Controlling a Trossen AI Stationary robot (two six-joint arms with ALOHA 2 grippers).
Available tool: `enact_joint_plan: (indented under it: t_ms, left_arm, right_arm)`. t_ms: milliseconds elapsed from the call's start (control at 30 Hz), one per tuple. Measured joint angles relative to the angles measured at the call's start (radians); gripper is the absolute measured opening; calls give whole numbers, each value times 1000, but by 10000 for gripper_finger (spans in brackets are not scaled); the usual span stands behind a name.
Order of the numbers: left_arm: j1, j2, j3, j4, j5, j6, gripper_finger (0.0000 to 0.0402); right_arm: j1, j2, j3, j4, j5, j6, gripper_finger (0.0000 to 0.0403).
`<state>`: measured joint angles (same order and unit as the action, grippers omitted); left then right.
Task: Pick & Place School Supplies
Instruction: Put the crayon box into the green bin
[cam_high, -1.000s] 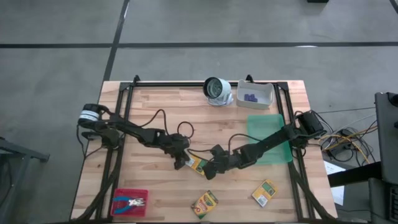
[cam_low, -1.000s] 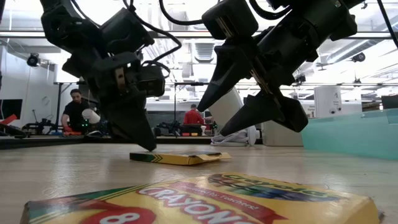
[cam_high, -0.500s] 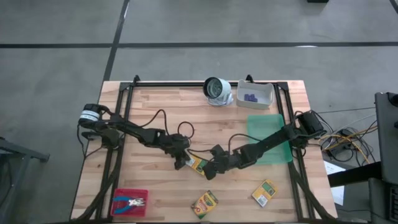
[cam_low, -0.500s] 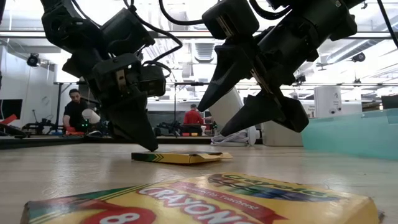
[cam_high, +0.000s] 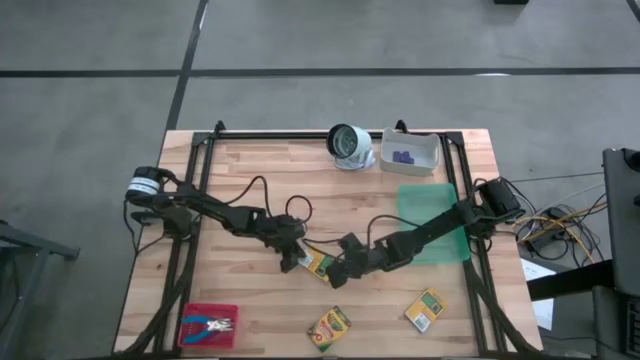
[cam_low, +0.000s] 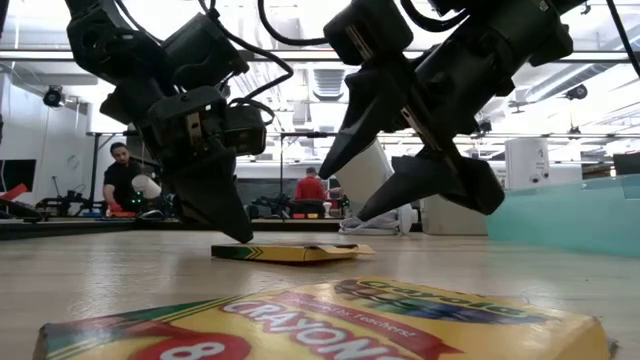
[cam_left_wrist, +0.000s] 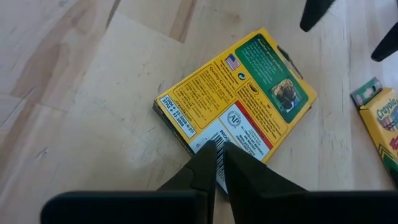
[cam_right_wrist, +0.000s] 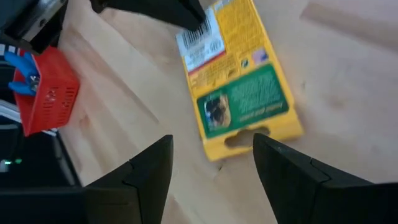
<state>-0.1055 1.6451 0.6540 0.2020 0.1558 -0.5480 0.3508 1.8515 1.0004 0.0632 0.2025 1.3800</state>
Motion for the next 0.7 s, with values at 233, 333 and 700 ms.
enact_joint_plan:
  t_ms: [233, 333, 700]
  left_arm:
    - [1, -12, -1, -27, -2, 5, 37]
    - [1, -13, -2, -33, -3, 9, 37]
    - [2, -13, -2, -47, -4, 9, 37]
  right_arm:
    - [0, 0, 0, -9, -29, 80, 214]
    - [0, -1, 0, -23, -23, 92, 214]
    - [0, 10, 0, -110, -20, 202, 215]
